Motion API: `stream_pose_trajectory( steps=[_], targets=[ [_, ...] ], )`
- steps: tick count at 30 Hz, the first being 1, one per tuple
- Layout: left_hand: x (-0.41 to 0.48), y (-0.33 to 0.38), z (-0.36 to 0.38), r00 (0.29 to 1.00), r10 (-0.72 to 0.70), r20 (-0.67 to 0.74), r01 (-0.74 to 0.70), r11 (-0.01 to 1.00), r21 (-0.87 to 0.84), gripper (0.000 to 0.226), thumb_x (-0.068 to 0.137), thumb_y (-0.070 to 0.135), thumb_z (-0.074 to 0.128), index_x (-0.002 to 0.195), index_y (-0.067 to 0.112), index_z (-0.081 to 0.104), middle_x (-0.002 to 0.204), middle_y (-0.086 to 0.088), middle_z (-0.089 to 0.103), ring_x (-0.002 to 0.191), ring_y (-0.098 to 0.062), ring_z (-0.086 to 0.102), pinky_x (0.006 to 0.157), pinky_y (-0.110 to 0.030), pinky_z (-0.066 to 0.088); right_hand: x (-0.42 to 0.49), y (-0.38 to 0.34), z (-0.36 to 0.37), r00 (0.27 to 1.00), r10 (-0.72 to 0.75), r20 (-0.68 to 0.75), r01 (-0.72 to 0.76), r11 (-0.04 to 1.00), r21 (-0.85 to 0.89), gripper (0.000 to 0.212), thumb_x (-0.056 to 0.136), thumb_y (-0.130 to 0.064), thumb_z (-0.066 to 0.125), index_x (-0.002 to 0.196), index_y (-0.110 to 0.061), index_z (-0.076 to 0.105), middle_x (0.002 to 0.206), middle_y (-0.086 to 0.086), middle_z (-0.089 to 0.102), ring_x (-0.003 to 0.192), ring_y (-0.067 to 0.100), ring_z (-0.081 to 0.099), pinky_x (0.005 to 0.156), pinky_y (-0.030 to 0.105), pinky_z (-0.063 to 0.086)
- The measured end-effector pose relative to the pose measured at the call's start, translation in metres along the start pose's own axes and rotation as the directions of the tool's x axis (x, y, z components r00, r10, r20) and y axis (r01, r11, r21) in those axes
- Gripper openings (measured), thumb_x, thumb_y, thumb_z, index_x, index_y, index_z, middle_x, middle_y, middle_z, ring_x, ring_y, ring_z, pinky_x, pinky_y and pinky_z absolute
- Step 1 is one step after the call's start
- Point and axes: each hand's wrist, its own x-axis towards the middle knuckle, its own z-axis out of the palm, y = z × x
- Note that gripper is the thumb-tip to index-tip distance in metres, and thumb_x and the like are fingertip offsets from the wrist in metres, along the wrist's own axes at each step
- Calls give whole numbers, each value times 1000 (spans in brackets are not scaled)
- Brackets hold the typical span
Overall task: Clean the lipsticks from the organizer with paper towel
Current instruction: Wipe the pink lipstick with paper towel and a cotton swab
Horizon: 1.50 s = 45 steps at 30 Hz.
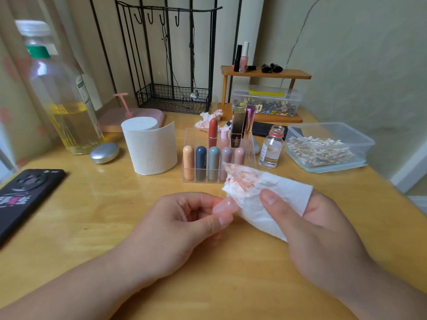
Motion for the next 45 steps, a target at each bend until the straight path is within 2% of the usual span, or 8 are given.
stream_pose_trajectory(
  steps=[5, 11, 15, 18, 25, 33, 40, 45],
  targets=[
    [2, -2, -3, 989, -58, 133, 91, 962, -258, 17, 81, 18, 72, 91, 5, 77, 72, -6, 62, 62, -15, 51, 61, -24, 48, -2, 9, -4, 982, -161, 98, 182, 945, -272, 21, 102, -20, 50, 102, -26, 70, 97, -3, 71, 93, 17, 65, 80, 28, 49],
    [7, -4, -14, 877, -126, 463, 354, 822, -447, 34, 90, 24, 67, 102, -7, 70, 74, -11, 53, 57, -13, 44, 61, -30, 49, -2, 8, -10, 973, -99, 210, 127, 984, -127, 19, 98, -31, 56, 111, -19, 64, 96, 13, 70, 86, 44, 63, 77, 61, 50],
    [8, -7, -19, 783, -79, 617, 444, 765, -466, 36, 99, 29, 57, 101, -6, 65, 75, -9, 50, 59, -14, 44, 66, -32, 49, -1, 1, -13, 957, -39, 287, 38, 999, 10, 28, 86, -11, 68, 109, -26, 62, 89, -6, 71, 70, 26, 58, 65, 29, 51],
    [7, -9, -18, 743, -89, 663, 486, 754, -443, 35, 99, 32, 57, 98, -3, 66, 74, -7, 49, 58, -13, 45, 66, -32, 50, 0, 2, -12, 965, 7, 263, 0, 1000, -26, 36, 80, -9, 75, 106, -29, 61, 85, 0, 69, 69, 24, 58, 63, 31, 49],
    [5, -13, -10, 857, -99, 506, 357, 821, -445, 39, 90, 33, 70, 96, -6, 69, 70, -7, 46, 54, -13, 43, 60, -30, 49, 4, 0, -2, 956, 139, 257, -119, 988, -95, 41, 85, 2, 69, 112, -26, 58, 101, 4, 76, 100, 21, 72, 92, 36, 55],
    [-4, -6, 0, 982, 46, 182, -54, 998, 41, 30, 89, 37, 65, 90, 8, 72, 65, -8, 59, 61, -17, 60, 66, -25, 47, 11, -5, -7, 968, 182, 173, -192, 980, 47, 37, 70, 2, 80, 97, -16, 62, 83, 8, 76, 78, 14, 72, 69, 19, 53],
    [-2, 1, -5, 696, -187, 693, 576, 721, -385, 60, 98, 58, 44, 89, 1, 59, 67, -13, 48, 51, -21, 48, 47, -26, 46, 1, 0, 3, 997, 41, 63, -46, 996, 76, 31, 76, -2, 78, 87, -24, 59, 87, 16, 76, 85, 29, 73, 77, 32, 56],
    [-9, 8, 1, 747, -194, 635, 599, 610, -518, 38, 97, 47, 54, 81, 14, 49, 65, -3, 32, 46, -12, 33, 36, -17, 35, 0, 0, 6, 990, 69, 126, -71, 997, 11, 26, 83, -4, 67, 90, -26, 54, 89, 7, 78, 85, 36, 72, 73, 54, 54]
  ],
)
